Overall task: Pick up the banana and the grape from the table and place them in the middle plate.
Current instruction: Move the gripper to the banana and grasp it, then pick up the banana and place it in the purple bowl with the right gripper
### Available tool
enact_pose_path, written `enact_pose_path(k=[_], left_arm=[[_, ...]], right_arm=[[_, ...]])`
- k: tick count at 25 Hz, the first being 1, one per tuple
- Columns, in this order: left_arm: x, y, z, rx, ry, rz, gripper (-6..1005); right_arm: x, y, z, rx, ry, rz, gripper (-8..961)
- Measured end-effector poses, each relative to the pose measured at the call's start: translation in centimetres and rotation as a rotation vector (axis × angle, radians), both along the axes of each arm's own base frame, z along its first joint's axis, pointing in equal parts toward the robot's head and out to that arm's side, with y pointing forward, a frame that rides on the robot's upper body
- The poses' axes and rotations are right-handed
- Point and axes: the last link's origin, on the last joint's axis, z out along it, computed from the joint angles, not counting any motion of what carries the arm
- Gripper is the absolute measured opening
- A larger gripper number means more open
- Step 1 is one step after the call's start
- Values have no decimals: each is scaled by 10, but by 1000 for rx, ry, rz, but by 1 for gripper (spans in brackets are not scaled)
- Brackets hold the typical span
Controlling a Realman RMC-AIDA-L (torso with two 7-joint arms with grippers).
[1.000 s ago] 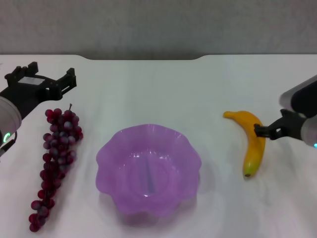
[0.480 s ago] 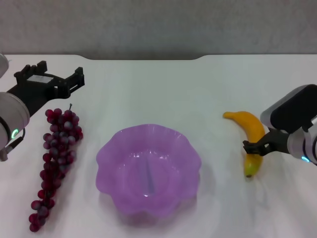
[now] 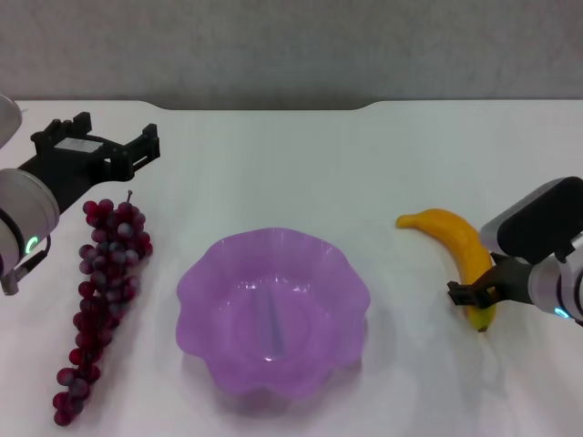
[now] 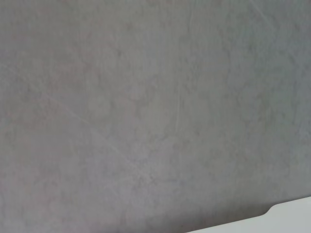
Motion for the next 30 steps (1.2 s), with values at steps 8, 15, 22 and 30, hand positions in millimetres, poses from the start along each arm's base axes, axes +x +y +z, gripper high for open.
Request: enact_pose_path(k=[8,15,22,30], left_arm=[[-1,0,0,0,0,2,884],[-2,-1,0,1,1,4,884],[-2,-1,1,1,1,6,885],[-3,-2,1,1,1,9,885]], right_arm=[[1,1,3,16,10,-12,752],[3,1,4,19,11,-16,603],[5,0,7,28,9,-19,503],[5,15,32,144,59,-37,494]])
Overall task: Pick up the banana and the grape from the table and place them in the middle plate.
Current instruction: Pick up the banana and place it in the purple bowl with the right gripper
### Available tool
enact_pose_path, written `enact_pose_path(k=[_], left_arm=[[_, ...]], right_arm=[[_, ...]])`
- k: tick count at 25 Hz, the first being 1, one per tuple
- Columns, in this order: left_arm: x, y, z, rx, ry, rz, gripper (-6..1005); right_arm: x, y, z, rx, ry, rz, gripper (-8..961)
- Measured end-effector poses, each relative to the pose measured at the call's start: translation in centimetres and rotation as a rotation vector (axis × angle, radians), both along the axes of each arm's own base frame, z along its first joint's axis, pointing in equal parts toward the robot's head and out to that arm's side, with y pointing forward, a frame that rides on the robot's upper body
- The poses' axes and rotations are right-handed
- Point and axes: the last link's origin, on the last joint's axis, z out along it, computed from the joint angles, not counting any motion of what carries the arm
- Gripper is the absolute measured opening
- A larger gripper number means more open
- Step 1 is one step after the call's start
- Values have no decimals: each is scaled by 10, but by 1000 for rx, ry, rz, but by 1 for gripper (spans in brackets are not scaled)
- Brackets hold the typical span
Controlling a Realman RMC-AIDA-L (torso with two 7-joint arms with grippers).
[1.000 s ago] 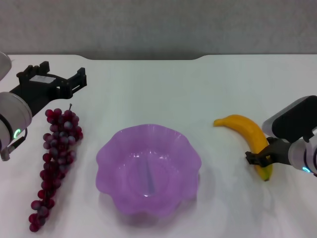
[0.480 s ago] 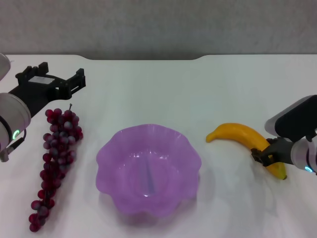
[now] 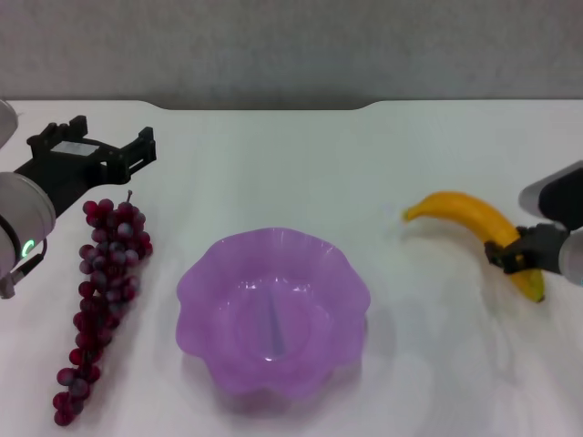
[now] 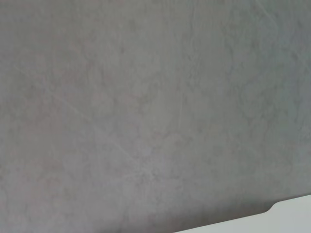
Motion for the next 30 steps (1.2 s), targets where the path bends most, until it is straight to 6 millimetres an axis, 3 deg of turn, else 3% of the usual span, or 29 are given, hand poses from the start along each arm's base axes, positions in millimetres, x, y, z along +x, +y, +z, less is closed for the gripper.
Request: enact_pose_path(k=[5,9,12,16,21,26,30], left_arm=[[-4,0,0,0,3,9,885],[-3,1,0,-1,3,7,884],[-2,1,-1,-4,4,4,884],[-1,1,-1,-5,5,1,884],[1,2,-2,-7,3,-4,884],[7,3,-6,-16,2,-21,884],[10,3,-6,-16,1,-31,884]], right_arm=[[-19,12,23,75,30,64,494],[-53,15,36,89,48,172,494],[-78,15,34,54,57,238,495],[-112,14,13,-39,44,331,495],[-147,2,-33,-210,-17,457,496],[-161,-25,-76,-371,-76,544,495],[-162,-39,-93,-431,-97,578,493]])
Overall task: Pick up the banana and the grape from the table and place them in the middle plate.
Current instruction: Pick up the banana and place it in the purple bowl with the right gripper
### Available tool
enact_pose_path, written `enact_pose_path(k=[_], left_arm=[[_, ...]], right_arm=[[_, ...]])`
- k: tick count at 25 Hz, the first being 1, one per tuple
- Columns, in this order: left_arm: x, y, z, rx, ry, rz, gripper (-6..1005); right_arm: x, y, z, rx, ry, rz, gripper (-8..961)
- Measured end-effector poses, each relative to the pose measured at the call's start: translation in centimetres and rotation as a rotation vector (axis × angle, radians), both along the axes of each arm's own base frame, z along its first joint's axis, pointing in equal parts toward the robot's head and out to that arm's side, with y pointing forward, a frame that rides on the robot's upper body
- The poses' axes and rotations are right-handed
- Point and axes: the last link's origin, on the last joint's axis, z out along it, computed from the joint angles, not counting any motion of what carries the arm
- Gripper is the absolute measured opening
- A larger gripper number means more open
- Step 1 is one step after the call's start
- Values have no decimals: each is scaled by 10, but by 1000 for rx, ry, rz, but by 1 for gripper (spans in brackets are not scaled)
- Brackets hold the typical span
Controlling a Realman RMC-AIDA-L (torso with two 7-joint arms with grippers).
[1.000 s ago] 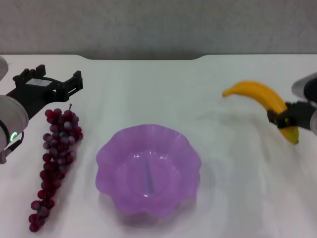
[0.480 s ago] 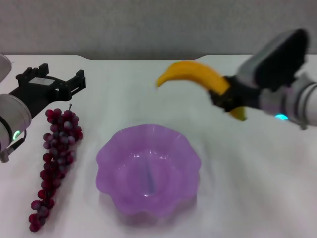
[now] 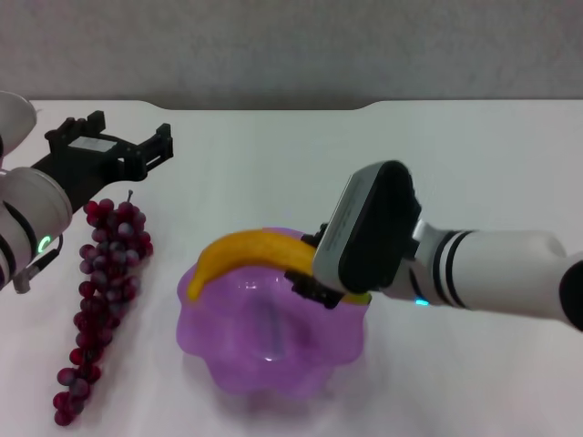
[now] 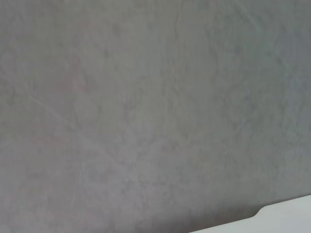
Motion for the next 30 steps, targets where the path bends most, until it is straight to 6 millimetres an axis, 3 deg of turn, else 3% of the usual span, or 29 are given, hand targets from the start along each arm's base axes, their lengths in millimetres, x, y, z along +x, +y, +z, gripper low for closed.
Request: enact_pose_path(k=[14,30], left_arm=[[1,0,0,-2,0,-1,884],[1,0,0,-3,0,0,885]], right_arm=[[14,-15,-14,-33,-32,4,494],[25,-13,-13,-29,-40,-57,507]])
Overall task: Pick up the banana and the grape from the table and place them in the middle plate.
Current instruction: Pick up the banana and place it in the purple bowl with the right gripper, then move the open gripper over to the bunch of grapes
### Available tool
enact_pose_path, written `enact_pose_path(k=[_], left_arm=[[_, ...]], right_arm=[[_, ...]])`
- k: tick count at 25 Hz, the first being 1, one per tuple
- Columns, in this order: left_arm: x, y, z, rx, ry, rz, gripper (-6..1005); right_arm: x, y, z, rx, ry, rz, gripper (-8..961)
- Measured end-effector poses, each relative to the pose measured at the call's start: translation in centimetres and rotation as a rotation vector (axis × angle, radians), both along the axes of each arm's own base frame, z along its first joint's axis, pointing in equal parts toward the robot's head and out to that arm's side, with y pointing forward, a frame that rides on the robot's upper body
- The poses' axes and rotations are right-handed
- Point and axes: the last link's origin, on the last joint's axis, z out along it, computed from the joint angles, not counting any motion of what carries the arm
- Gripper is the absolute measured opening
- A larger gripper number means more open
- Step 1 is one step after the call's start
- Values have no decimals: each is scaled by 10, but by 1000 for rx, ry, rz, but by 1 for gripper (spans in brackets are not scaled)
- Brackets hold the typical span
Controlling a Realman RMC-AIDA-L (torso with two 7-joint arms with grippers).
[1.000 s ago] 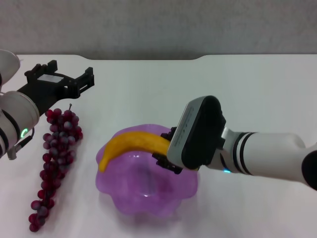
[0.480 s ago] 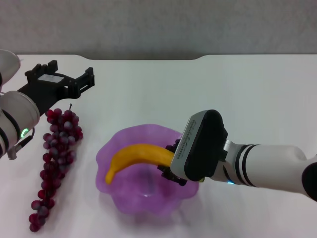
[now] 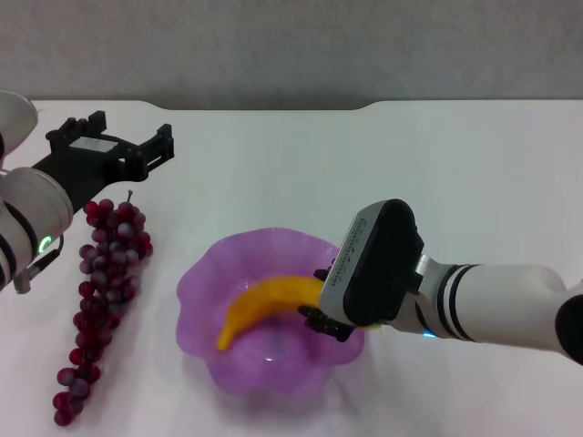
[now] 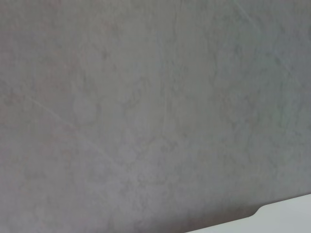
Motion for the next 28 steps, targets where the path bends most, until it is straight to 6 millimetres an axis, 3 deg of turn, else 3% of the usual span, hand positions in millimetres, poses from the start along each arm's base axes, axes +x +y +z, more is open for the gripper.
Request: enact_pose_path(k=[4,10,18,24,28], left_arm=[[0,0,0,0,0,0,885],[0,0,0,-1,0,-1,884],[-1,0,0,-1,1,1,884],[-4,-1,0,4,1,8,885],[-6,-1,1,7,2,14,885]], right_arm=[[0,0,0,-5,-6,1,512],[-4,4,3,7,-3,10,680],[-27,29,37,155,-5,129,693],[-19,46,96,411,129,100,529],[-7,45,134,556,198,73,376]])
